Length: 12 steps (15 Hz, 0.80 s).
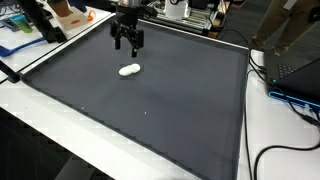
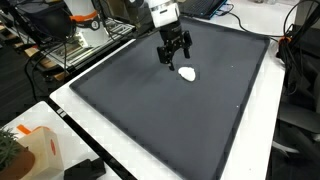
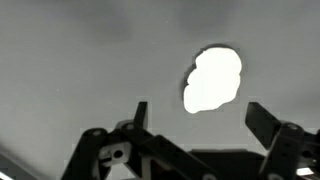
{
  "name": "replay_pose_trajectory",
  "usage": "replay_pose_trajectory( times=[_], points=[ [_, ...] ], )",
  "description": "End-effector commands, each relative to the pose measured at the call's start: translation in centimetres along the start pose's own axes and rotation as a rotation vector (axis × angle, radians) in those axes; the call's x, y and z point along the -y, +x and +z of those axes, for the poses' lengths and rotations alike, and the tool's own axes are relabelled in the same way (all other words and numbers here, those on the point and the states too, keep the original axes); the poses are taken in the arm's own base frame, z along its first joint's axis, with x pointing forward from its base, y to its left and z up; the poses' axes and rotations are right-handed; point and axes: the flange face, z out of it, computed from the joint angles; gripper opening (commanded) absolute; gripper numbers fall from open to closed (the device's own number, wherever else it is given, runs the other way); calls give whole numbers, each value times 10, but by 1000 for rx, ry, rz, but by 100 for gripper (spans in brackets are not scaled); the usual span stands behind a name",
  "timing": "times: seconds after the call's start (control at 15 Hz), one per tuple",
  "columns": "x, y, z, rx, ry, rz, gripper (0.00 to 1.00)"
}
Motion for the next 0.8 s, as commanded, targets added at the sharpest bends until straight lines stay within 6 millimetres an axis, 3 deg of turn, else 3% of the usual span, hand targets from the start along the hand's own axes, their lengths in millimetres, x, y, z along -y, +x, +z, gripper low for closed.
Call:
replay_pose_trajectory(
  times=[0.0, 0.4, 0.73],
  points=[
    [1, 3, -3, -1, 8, 0, 100],
    [11, 26, 0, 68, -43, -10, 100],
    [38, 67, -7, 196, -103, 3, 100]
  ],
)
